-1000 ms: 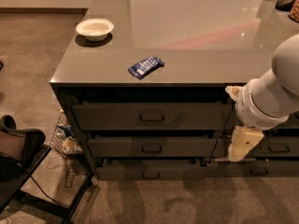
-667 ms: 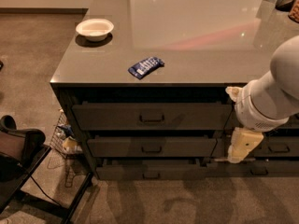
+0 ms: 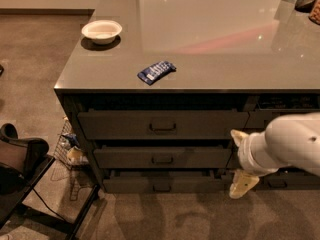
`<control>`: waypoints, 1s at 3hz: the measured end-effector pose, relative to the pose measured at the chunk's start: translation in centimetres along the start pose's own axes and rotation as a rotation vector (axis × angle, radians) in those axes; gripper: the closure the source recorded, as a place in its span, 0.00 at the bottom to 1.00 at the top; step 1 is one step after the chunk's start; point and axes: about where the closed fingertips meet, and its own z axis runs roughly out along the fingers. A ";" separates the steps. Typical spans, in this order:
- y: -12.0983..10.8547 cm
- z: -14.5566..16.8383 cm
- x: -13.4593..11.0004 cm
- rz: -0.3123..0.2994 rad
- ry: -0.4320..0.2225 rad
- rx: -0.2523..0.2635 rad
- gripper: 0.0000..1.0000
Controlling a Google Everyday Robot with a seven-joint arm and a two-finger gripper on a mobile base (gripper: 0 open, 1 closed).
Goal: Open bottom drawer
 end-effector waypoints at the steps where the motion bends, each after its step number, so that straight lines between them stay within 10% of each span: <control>1: -0.1 6.3 1.7 -0.007 -0.064 0.009 0.00; 2: 0.5 12.9 2.5 -0.066 -0.139 -0.007 0.00; 3: 0.5 12.9 2.5 -0.066 -0.139 -0.007 0.00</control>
Offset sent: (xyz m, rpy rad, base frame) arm 0.0638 -0.0044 -0.1700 0.1439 -0.0816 0.1809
